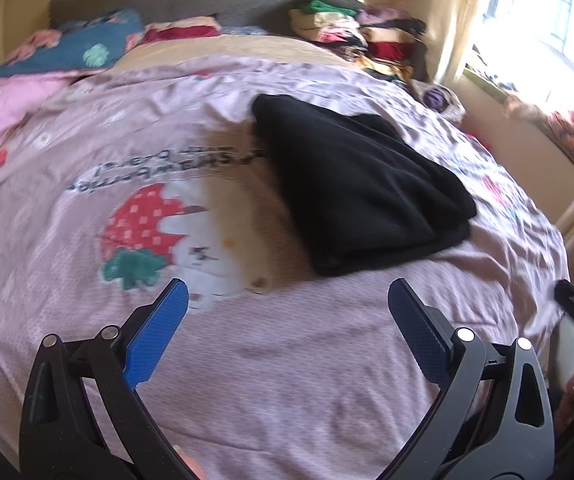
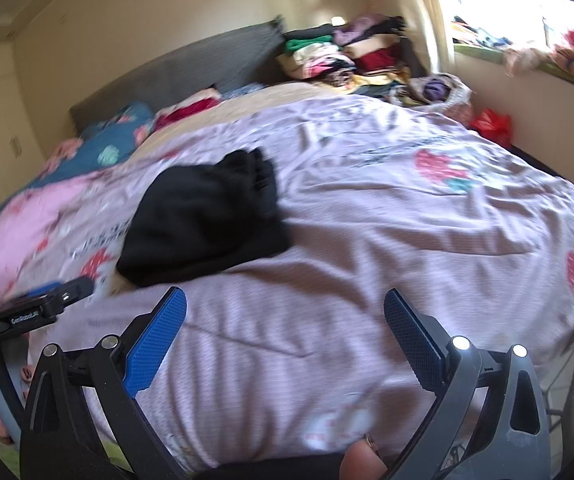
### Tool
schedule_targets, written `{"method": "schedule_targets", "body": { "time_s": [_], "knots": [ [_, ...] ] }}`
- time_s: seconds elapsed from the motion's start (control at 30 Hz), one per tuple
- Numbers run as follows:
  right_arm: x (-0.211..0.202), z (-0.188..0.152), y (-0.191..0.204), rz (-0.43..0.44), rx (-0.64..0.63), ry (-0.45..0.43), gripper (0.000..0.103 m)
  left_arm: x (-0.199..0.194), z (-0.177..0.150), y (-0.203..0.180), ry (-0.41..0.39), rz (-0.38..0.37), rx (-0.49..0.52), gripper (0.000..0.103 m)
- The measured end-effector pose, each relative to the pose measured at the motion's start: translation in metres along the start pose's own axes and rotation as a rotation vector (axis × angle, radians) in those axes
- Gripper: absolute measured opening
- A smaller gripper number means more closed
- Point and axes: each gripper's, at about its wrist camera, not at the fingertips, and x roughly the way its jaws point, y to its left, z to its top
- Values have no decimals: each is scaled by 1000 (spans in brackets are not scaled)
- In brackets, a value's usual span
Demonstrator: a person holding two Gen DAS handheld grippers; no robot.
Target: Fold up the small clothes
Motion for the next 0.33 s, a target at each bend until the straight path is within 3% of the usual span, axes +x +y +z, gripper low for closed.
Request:
{"method": "schedule_targets", "body": {
  "time_s": [0.07, 0.17, 0.33],
  "knots": [
    [-15, 10, -33, -54, 72, -31, 98, 2, 7, 24, -3, 40, -40, 94],
    [-47, 21, -113, -236, 204, -76, 98, 5, 21, 87, 11, 145, -141, 94],
    [-98, -2, -293, -676, 440, -43, 99, -12, 35, 225, -19, 407, -328, 94]
  ]
}}
